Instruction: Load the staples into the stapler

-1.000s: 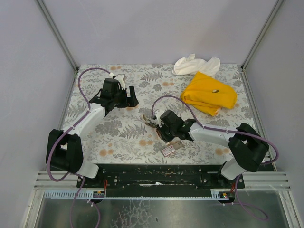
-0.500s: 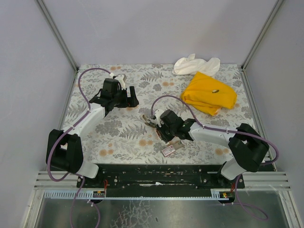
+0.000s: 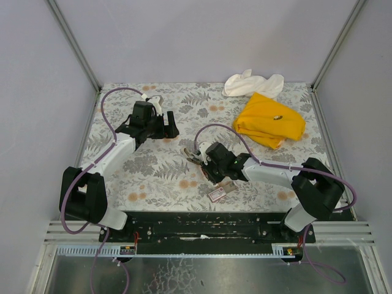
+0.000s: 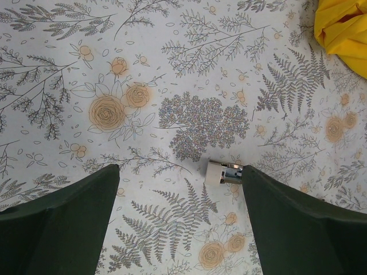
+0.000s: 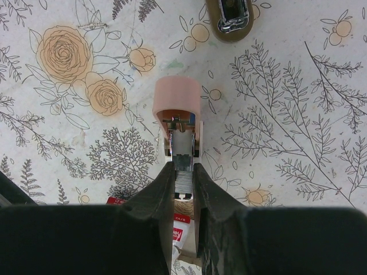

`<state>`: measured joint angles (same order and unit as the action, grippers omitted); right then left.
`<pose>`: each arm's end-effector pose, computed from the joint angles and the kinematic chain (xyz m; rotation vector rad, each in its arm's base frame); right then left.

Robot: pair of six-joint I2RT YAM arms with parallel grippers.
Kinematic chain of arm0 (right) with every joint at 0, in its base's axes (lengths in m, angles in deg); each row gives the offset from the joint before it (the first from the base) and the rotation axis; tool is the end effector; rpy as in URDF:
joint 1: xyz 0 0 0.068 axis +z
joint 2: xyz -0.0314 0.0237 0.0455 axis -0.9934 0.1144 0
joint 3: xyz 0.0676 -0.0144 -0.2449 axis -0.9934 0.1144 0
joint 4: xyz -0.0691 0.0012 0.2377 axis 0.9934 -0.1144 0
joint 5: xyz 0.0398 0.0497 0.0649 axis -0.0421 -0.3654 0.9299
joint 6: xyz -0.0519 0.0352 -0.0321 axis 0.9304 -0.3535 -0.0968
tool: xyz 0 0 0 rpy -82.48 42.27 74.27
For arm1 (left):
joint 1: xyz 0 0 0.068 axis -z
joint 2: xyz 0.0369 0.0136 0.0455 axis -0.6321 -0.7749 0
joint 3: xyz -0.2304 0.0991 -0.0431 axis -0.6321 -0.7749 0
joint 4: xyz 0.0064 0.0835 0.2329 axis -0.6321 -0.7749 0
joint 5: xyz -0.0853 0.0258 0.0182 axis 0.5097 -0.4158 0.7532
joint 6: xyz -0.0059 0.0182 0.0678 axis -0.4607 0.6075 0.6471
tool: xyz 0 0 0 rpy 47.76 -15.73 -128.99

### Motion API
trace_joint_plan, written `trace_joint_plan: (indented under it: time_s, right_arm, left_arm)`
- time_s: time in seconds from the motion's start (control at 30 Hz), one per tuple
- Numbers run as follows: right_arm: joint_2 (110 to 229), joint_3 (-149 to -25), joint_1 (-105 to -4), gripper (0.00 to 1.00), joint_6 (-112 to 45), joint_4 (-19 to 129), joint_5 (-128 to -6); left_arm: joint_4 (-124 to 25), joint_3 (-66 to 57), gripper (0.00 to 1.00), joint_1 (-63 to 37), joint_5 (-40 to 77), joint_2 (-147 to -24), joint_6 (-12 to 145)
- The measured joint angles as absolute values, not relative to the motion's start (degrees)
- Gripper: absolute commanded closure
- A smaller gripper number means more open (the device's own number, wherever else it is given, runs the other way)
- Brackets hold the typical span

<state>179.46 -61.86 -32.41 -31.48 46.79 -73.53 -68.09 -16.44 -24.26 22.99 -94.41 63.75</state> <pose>0.2028 0.2526 0.1546 -0.9824 2.2818 0.4559 0.3155 -0.0974 0.2352 0.1311 2.2995 -0.5173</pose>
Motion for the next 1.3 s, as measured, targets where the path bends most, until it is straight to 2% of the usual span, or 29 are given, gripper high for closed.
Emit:
trace_joint_plan:
  time_s: [1.3]
  right_arm:
    - [180.5, -61.8, -32.4, 0.93, -31.5, 46.7, -72.9]
  left_arm:
    - [-68.1, -16.4, 0.13, -24.3, 23.0, -94.4, 63.8]
